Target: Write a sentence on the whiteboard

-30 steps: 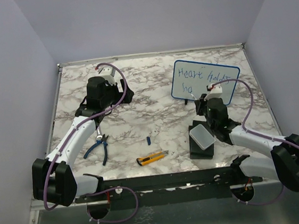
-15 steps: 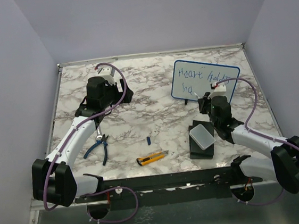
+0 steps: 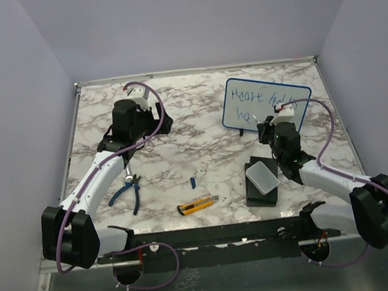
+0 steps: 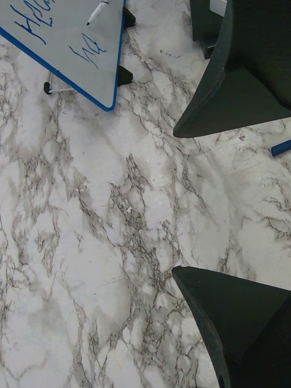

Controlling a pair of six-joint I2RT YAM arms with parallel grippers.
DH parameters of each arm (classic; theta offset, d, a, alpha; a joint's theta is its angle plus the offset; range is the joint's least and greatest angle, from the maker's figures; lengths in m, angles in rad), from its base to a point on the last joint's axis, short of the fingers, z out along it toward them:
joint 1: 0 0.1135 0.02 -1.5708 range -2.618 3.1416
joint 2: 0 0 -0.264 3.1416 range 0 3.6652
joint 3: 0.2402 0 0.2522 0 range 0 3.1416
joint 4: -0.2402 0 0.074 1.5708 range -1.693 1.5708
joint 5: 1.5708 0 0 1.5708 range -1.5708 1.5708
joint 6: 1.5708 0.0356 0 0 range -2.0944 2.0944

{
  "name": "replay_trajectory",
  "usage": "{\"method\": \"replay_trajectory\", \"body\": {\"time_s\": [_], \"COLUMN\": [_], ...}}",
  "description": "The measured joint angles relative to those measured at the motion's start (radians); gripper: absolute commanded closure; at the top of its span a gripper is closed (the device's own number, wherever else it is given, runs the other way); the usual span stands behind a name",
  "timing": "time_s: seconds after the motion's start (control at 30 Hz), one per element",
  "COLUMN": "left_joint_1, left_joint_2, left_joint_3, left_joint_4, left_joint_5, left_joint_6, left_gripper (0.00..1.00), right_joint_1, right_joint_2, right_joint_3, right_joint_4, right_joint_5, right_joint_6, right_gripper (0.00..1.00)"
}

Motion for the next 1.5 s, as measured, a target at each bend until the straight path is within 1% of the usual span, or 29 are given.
{"method": "replay_trajectory", "body": {"time_s": [0.43, 0.63, 0.93, 1.13, 1.5], "left_joint_1": [0.0, 0.0, 0.0, 0.0, 0.0], "left_joint_2": [0.0, 0.0, 0.0, 0.0, 0.0], "left_joint_3": [0.0, 0.0, 0.0, 0.0, 0.0], "left_joint_4": [0.0, 0.0, 0.0, 0.0, 0.0], "left_joint_5": [0.0, 0.0, 0.0, 0.0, 0.0], "left_joint_6": [0.0, 0.0, 0.0, 0.0, 0.0], "left_gripper": [0.12, 0.13, 0.13, 0.13, 0.12], "right_joint_1": [-0.006, -0.006, -0.006, -0.006, -0.006], "right_joint_2": [0.034, 0.039, 0.096, 0.102, -0.045], "right_joint_3": [0.008, -0.013, -0.043, -0.047, -0.06], "right_joint_4": [0.005, -0.016, -0.032, -0.032, -0.039], "right_joint_5": [0.008, 0.006, -0.029, -0.037, -0.048], "right_joint_6": [0.011, 0.054, 0.129, 0.145, 0.109], "right_gripper": [0.99, 1.0, 0.99, 0.99, 0.99]}}
